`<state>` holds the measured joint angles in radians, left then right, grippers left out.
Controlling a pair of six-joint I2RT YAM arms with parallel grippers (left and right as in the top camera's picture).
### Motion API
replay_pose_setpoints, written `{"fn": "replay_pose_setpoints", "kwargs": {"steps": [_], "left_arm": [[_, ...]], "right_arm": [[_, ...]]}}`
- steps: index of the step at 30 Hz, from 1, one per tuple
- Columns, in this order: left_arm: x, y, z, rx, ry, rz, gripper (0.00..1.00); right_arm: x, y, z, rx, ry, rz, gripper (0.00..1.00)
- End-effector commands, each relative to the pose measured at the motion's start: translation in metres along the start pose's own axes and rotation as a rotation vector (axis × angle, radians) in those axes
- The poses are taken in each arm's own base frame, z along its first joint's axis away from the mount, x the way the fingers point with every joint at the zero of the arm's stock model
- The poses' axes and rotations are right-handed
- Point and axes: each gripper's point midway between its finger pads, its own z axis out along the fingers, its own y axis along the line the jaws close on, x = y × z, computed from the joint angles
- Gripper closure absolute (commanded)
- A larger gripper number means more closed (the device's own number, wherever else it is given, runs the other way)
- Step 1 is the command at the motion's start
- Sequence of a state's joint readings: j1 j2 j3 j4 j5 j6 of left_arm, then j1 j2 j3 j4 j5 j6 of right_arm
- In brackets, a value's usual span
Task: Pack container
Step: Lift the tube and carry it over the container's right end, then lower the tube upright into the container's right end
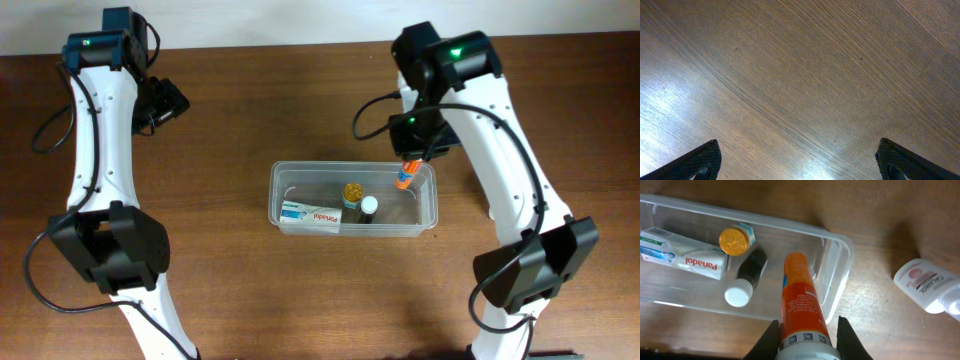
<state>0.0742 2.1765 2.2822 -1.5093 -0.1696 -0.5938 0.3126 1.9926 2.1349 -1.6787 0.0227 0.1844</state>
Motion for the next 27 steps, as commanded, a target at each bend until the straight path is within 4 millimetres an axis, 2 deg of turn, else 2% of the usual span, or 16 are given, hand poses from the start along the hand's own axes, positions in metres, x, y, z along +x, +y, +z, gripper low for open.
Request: {"fn": "replay_pose_setpoints", "kwargs": {"steps": [1, 27], "left_arm": [[-0.0043, 0.0038, -0.0146, 0.010, -0.036, 0.003, 0.01], [-0.0043, 0.0038, -0.0146, 0.010, -0.036, 0.003, 0.00]], "right_arm": [[-0.0023, 0.0003, -0.0060, 0.038, -0.040, 0.003, 0.87], [-0.0042, 0.0013, -0.0048, 0.032, -0.045, 0.026, 0.87]]}}
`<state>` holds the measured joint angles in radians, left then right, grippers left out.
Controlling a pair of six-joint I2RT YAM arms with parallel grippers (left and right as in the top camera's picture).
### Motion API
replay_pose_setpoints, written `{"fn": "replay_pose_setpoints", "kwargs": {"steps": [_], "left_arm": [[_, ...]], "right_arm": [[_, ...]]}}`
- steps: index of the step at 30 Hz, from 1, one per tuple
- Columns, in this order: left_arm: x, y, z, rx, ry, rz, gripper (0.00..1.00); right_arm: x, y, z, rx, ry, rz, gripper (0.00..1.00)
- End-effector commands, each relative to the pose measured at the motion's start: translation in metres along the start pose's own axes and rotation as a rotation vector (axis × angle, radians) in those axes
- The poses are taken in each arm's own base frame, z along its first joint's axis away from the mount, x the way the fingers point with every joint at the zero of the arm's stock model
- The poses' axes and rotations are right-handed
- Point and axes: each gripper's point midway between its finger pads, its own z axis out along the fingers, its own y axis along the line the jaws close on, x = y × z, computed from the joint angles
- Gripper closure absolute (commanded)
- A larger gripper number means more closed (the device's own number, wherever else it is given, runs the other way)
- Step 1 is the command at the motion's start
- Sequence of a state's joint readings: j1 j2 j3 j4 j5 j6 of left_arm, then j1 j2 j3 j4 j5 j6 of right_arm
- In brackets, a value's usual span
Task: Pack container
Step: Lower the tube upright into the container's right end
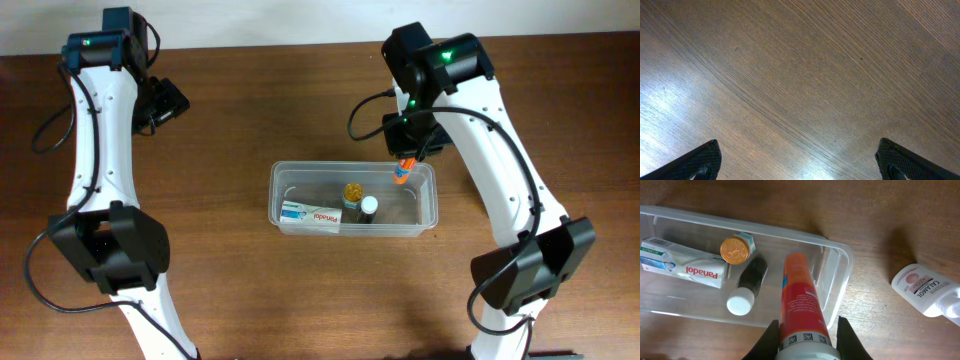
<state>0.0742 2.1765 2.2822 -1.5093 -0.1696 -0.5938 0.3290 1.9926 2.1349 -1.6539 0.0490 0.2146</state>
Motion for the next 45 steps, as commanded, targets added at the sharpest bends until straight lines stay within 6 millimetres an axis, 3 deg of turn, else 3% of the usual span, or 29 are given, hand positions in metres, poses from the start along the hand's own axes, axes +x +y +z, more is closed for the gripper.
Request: {"fn": "replay_pose_setpoints", "kwargs": {"steps": [1, 11, 23, 45], "left_arm": [[-0.004, 0.004, -0.015, 0.010, -0.036, 0.003, 0.01], [-0.004, 0.004, -0.015, 0.010, -0.036, 0.003, 0.01], [-0.004, 0.004, -0.015, 0.010, -0.036, 0.003, 0.01], [-0.004, 0.004, -0.015, 0.010, -0.036, 0.003, 0.01]], "right_arm": [[0.001, -0.002, -0.005, 0.012, -0.016, 0.012, 0.87], [0.001, -0.001, 0.000, 0.014, -0.005, 0.011, 0.87], [0.003, 0.001, 0.040, 0.024, 0.038, 0.009, 0.87], [-0.006, 0.006, 0.070, 0.007, 0.011, 0.010, 0.87]]}}
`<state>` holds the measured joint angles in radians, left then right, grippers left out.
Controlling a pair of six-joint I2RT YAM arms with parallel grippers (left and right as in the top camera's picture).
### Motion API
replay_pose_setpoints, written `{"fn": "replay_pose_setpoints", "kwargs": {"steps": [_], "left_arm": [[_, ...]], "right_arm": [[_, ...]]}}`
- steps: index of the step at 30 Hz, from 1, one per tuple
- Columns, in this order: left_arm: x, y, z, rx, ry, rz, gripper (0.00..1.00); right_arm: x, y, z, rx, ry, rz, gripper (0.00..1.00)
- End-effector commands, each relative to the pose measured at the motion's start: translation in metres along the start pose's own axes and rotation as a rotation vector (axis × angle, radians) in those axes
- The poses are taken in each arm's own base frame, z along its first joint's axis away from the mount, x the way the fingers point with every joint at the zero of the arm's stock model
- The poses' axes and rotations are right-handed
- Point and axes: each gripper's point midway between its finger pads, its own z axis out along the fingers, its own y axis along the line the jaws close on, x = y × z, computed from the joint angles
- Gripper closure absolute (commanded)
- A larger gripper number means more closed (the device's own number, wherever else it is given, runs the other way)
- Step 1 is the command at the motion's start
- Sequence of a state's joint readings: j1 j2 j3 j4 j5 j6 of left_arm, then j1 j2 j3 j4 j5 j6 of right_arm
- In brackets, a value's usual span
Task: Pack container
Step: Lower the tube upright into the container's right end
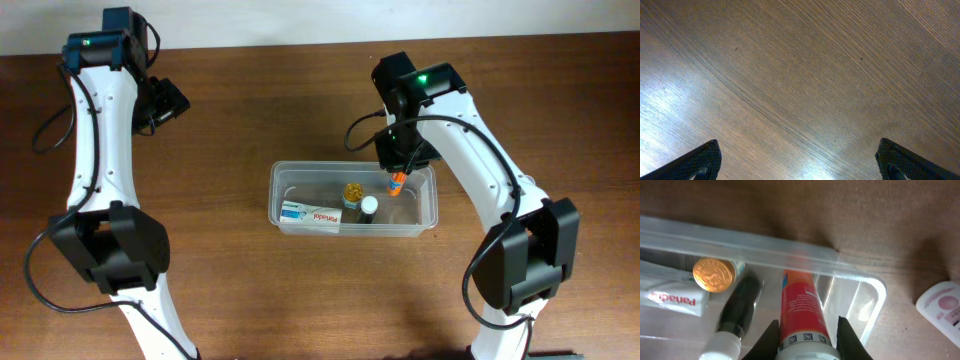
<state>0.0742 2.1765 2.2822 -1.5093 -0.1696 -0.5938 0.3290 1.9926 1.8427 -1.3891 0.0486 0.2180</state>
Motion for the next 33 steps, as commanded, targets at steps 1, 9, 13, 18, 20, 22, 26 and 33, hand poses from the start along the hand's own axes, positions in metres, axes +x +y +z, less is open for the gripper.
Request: {"fn": "replay_pose_setpoints", "kwargs": {"steps": [1, 9, 13, 18, 20, 22, 26, 33], "left_arm": [[-0.004, 0.004, -0.015, 0.010, -0.036, 0.003, 0.01], [-0.004, 0.004, -0.015, 0.010, -0.036, 0.003, 0.01], [-0.004, 0.004, -0.015, 0.010, -0.036, 0.003, 0.01], [-0.004, 0.004, -0.015, 0.010, -0.036, 0.003, 0.00], [-0.004, 0.004, -0.015, 0.010, -0.036, 0.003, 0.01], [-0.004, 0.004, -0.015, 0.010, -0.036, 0.003, 0.01], [-0.004, 0.004, -0.015, 0.010, -0.036, 0.003, 0.01], [-0.004, 0.004, -0.015, 0.010, -0.036, 0.003, 0.01]], "right_arm": [[-0.002, 0.002, -0.002, -0.004, -0.020, 0.007, 0.87], [-0.002, 0.005, 0.001, -0.019, -0.018, 0.007, 0.87], [-0.003, 0.005, 0.012, -0.019, -0.019, 0.008, 0.87], [-0.001, 0.005, 0.018, -0.017, -0.012, 0.007, 0.87], [-0.001, 0.005, 0.018, -0.017, -0.012, 0.007, 0.86], [-0.001, 0.005, 0.018, -0.017, -0.012, 0.007, 0.86], [-0.001, 0.005, 0.018, -0.017, -0.012, 0.007, 0.85], [-0.001, 0.005, 0.018, -0.017, -0.011, 0.007, 0.68]]}}
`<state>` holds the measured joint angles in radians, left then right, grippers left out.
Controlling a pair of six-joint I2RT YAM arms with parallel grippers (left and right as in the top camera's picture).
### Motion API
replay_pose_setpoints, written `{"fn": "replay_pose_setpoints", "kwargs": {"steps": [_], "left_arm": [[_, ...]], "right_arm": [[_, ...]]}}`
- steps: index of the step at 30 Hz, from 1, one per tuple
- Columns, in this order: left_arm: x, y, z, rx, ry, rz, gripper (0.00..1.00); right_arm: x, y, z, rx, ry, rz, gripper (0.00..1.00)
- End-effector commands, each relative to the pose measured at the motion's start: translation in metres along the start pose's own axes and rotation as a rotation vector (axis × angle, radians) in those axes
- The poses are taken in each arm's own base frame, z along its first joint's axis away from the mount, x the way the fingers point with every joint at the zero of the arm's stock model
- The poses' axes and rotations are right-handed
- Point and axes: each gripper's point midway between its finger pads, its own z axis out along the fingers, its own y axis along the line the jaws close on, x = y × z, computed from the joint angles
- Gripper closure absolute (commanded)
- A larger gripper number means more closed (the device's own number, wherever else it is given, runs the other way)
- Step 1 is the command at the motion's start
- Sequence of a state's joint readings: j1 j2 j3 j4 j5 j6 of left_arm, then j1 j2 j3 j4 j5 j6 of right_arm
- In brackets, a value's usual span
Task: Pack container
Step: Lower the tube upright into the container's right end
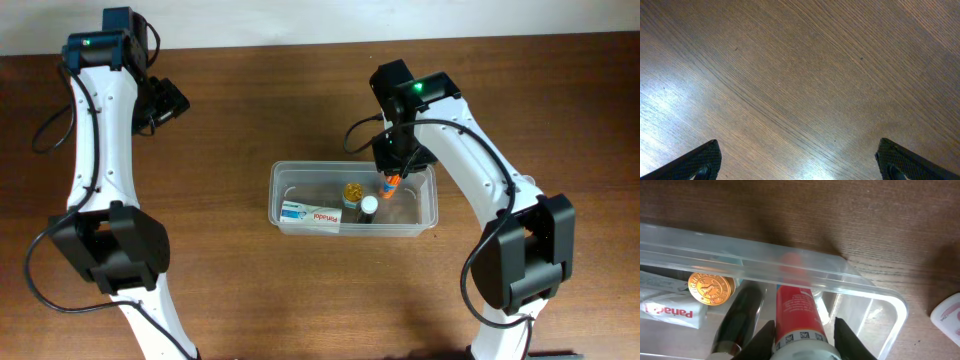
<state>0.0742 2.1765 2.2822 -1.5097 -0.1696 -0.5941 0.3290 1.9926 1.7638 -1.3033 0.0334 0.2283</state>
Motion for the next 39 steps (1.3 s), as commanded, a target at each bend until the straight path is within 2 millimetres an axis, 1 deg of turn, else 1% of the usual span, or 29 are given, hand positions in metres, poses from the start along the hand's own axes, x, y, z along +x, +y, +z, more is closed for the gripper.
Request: {"fn": "replay_pose_setpoints", "kwargs": {"steps": [1, 12, 18, 24, 25, 28, 33, 35, 39], "left_arm": [[-0.0044, 0.0038, -0.0146, 0.010, -0.036, 0.003, 0.01], [-0.0044, 0.0038, -0.0146, 0.010, -0.036, 0.003, 0.01], [-0.0044, 0.0038, -0.0146, 0.010, -0.036, 0.003, 0.01], [-0.0044, 0.0038, -0.0146, 0.010, -0.036, 0.003, 0.01], [-0.0044, 0.0038, -0.0146, 0.010, -0.036, 0.003, 0.01], [-0.0044, 0.0038, -0.0146, 0.010, -0.036, 0.003, 0.01], [-0.0044, 0.0038, -0.0146, 0.010, -0.036, 0.003, 0.01], [-0.0044, 0.0038, -0.0146, 0.010, -0.036, 0.003, 0.01], [-0.0045, 0.0037, -0.0146, 0.011, -0.037, 0.003, 0.01]], "right_arm": [[0.0007, 0.0013, -0.0022, 0.000, -0.007, -0.004, 0.66], [0.0018, 0.0011, -0.0022, 0.000, -0.003, -0.003, 0.55], [0.0018, 0.0011, -0.0022, 0.000, -0.003, -0.003, 0.44], [0.0018, 0.0013, -0.0023, 0.000, -0.003, -0.003, 0.40], [0.0018, 0.0013, -0.0022, 0.000, -0.003, -0.003, 0.38], [0.0018, 0.0012, -0.0022, 0.000, -0.003, -0.003, 0.35], [0.0023, 0.0014, -0.0022, 0.000, -0.001, -0.004, 0.25], [0.0032, 0.0012, -0.0022, 0.000, 0.003, -0.004, 0.19], [0.0037, 0.0013, -0.0022, -0.002, 0.005, -0.004, 0.18]]}}
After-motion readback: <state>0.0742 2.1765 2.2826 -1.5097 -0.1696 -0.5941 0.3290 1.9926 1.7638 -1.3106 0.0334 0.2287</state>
